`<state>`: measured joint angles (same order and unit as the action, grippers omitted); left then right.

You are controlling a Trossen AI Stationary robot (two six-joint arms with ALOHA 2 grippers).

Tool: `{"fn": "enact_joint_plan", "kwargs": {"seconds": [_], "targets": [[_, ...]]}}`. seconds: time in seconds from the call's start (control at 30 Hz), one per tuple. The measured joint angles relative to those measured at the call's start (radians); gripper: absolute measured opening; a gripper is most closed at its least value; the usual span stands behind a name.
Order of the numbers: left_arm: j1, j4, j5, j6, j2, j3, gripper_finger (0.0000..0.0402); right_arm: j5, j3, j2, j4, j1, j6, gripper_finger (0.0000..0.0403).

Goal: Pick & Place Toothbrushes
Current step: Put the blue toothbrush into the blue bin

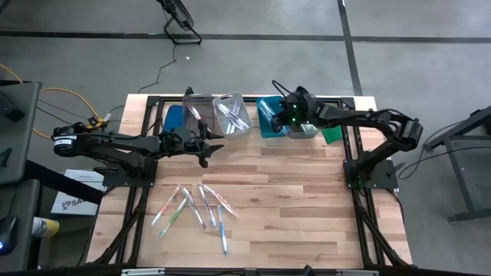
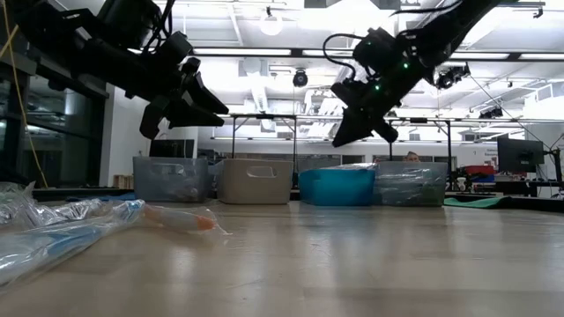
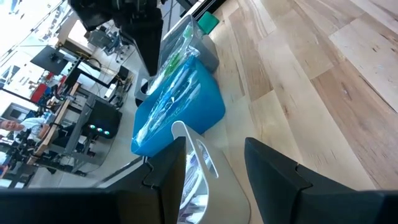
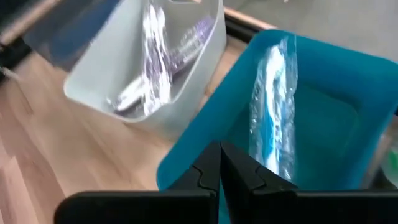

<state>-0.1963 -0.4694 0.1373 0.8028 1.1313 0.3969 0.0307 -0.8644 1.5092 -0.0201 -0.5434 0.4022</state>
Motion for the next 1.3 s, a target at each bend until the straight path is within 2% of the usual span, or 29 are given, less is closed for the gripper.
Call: {"fn": "enact_joint_plan", "kwargs": {"seconds": [0.2, 0.4, 0.63, 0.83, 1.17, 1.3], "targets": [[0.000, 0.000, 0.001, 0.000, 0.000, 0.000, 0.0158, -0.004, -0.112, 0.002, -0.238, 0.014, -0.049, 0.0002], [0.000, 0.000, 0.001, 0.000, 0.000, 0.000, 0.0158, -0.003, -0.122, 0.004, -0.324, 0.010, -0.036, 0.0002], [0.000, 0.000, 0.001, -0.003, 0.000, 0.000, 0.0158, -0.002, -0.122, 0.004, -0.332, 0.018, -0.029, 0.0002], [0.000, 0.000, 0.001, -0.004, 0.000, 0.000, 0.0158, -0.042, -0.104, 0.024, -0.327, 0.027, -0.008, 0.0002], [0.000, 0.002, 0.001, -0.005, 0.000, 0.000, 0.0158, -0.055, -0.101, 0.163, -0.243, 0.029, -0.006, 0.0002], [0.000, 0.004, 0.001, -0.005, 0.000, 0.000, 0.0158, -0.023, -0.101, 0.200, -0.192, 0.017, -0.006, 0.0002]]}}
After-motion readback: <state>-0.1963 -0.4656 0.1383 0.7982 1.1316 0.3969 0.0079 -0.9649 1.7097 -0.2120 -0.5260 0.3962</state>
